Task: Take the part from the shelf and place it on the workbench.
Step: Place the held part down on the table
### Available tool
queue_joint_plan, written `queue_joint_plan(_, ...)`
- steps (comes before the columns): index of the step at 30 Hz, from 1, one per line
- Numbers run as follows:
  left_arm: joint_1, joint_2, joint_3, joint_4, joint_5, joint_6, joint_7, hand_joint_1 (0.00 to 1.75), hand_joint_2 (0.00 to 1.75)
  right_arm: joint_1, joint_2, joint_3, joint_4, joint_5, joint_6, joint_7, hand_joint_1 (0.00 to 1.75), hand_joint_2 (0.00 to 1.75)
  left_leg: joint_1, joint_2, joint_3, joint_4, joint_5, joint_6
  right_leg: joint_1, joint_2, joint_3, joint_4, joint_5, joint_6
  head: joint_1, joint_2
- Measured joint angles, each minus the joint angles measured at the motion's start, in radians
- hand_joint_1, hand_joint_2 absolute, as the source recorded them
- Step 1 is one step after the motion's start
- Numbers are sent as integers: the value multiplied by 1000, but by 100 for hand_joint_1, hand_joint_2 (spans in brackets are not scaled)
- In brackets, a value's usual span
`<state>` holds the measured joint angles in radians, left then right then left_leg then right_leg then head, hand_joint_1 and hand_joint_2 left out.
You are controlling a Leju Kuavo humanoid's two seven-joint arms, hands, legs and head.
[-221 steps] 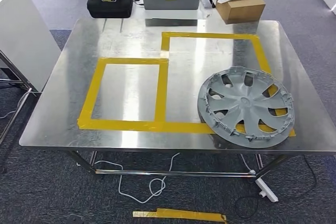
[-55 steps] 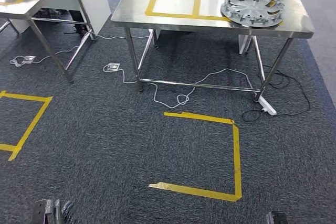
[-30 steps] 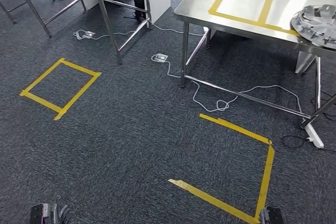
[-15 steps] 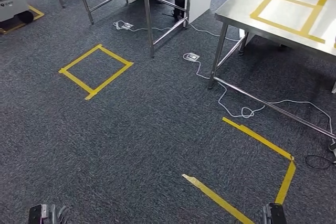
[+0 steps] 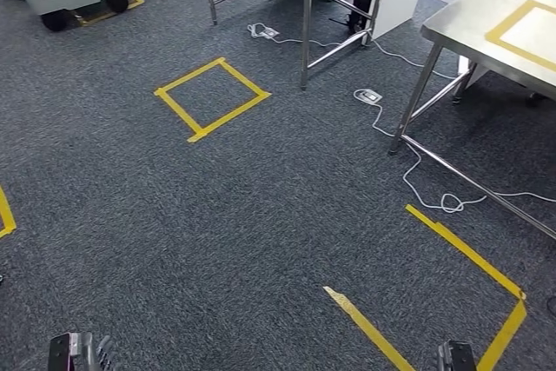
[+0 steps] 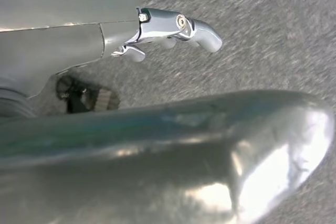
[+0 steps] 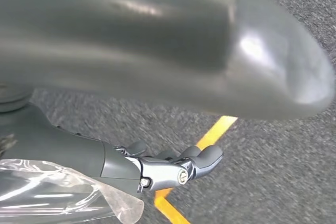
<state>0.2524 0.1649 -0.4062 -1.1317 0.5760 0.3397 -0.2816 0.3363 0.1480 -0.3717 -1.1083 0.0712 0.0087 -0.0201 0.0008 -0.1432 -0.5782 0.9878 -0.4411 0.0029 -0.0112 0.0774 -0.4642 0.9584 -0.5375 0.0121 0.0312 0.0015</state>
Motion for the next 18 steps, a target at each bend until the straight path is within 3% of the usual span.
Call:
queue_joint_plan(2,1,-1,-1,1,0,0,1,0,0,2,-4,15,-6,-9,-6,1,0,0,-1,43,-28,55,-38,-8,-3,-33,4,-6,8,-13,-6,0)
queue_joint_plan(4,-5,-2,-1,2,0,0,1,0,0,9,-10,28,-9,-20,-13,4,0,0,1,105,-81,177,-110,-16,0,-70,-1,-7,10,-17,-12,0)
queue_joint_plan(5,-7,-2,-1,3,0,0,1,0,0,14,-13,34,-10,-28,-18,6,0,0,4,120,-105,237,-137,-20,1,-91,-3,-7,8,-18,-12,0)
queue_joint_plan(6,-7,-2,-1,4,0,0,1,0,0,17,-16,41,-10,-35,-23,8,0,0,7,127,-116,272,-147,-23,2,-109,-6,-6,7,-18,-13,0)
queue_joint_plan(7,-6,-2,-2,5,0,0,1,0,0,19,-19,48,-11,-42,-28,9,0,0,9,134,-109,273,-141,-25,2,-127,-7,-6,5,-17,-13,0)
queue_joint_plan(9,-5,-2,-2,5,0,0,1,0,0,19,-25,63,-14,-53,-35,10,0,0,12,153,-43,169,-91,-26,2,-155,-5,-6,2,-13,-13,0)
queue_joint_plan(11,-8,-2,-1,5,0,0,1,0,0,20,-29,75,-18,-59,-40,11,0,0,9,193,30,45,-55,-20,7,-181,-1,-3,-5,-1,-12,0)
queue_joint_plan(13,-9,-2,-1,6,0,0,1,0,0,20,-34,83,-21,-62,-42,11,0,0,1,207,49,2,-50,-8,11,-202,6,-1,-10,12,-7,0)
queue_joint_plan(14,-7,-2,-2,6,1,-1,0,0,0,18,-36,87,-24,-63,-43,11,0,0,0,194,45,1,-49,0,9,-212,10,-1,-10,18,-5,0)
queue_joint_plan(15,-4,-2,-2,6,1,-1,0,0,0,17,-38,91,-27,-65,-45,12,0,0,0,185,44,-2,-46,6,7,-207,12,1,-15,24,-4,0)
queue_joint_plan(16,-3,-2,-1,7,1,-1,0,0,0,17,-39,96,-30,-68,-47,12,0,0,1,175,43,-5,-43,13,4,-187,8,13,-27,29,-3,0)
queue_joint_plan(18,-7,-2,-1,7,1,-1,0,0,0,20,-43,106,-33,-77,-53,13,0,0,4,155,42,-9,-37,23,1,-123,-38,104,-80,35,1,0)
